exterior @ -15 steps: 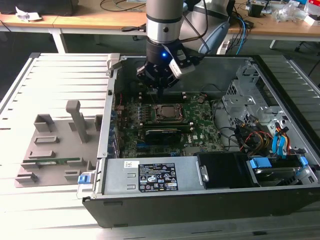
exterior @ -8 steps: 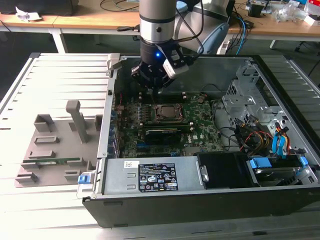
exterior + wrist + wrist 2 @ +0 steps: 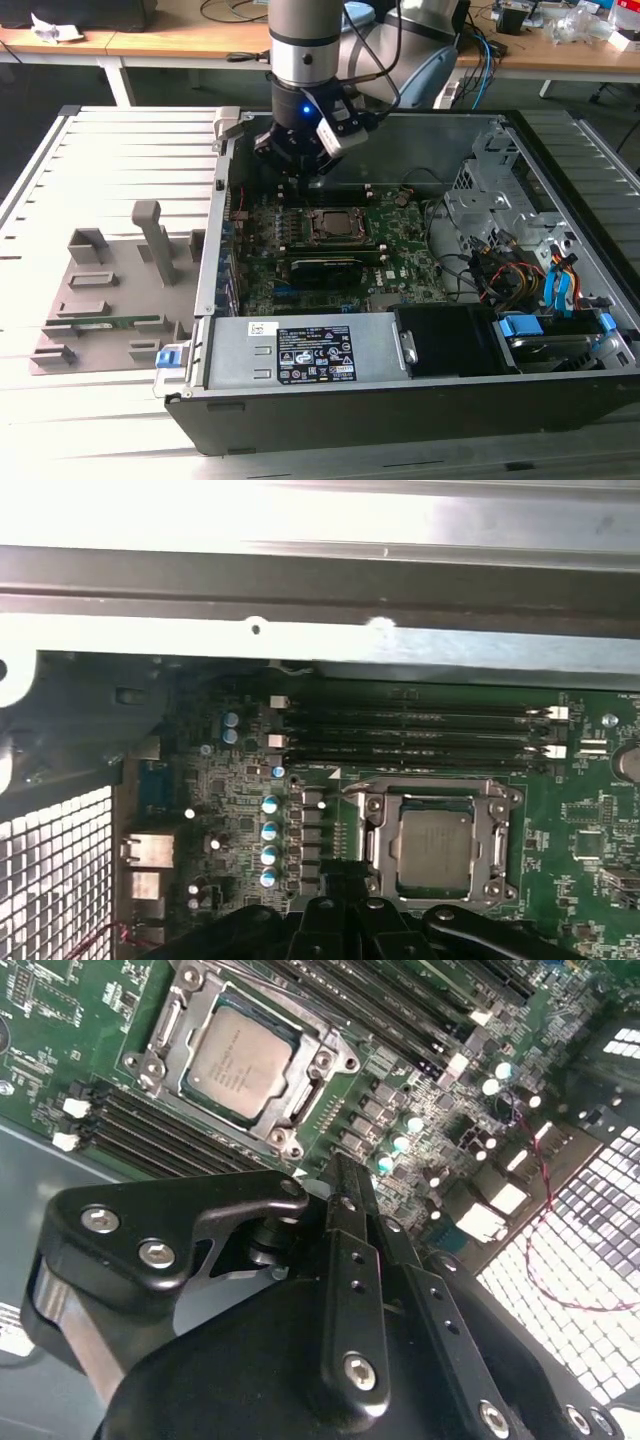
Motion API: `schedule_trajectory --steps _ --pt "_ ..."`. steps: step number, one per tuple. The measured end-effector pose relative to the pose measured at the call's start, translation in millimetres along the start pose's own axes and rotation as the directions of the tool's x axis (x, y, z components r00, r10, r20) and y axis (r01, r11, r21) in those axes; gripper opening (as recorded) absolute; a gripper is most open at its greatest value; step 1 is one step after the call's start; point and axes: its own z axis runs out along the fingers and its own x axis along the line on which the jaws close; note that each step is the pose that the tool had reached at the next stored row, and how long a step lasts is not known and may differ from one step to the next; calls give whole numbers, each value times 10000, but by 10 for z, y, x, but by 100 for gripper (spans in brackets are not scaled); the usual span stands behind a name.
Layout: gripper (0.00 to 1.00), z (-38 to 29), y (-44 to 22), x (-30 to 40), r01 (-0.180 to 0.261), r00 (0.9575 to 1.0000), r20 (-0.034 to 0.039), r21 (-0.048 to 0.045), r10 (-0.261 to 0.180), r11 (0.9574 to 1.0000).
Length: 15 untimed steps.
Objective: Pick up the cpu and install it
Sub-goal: 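Install the first cpu locking lever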
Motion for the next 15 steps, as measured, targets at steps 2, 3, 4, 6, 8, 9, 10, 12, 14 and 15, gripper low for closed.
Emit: schedule_trajectory --steps 2,3,4,6,8,9,10,12,14,15 --pt "11 0 12 44 0 10000 0 -1 0 10000" --pt "11 0 17 60 0 10000 -1 0 0 10000" --pt "11 0 32 105 0 10000 1 -6 0 10000" --pt "11 -1 72 152 0 10000 2 -42 0 10000" --pt "11 -1 125 194 -1 10000 3 -94 1 10000" --pt "11 -1 144 198 -2 10000 4 -135 2 9999" --pt "11 0 158 199 -3 10000 5 -178 3 9998" --pt "11 4 219 197 8 10000 7 -218 -8 9998" --pt "11 3 285 161 32 10000 8 -217 -32 9998" --pt "11 3 285 138 31 10000 7 -212 -31 9998"
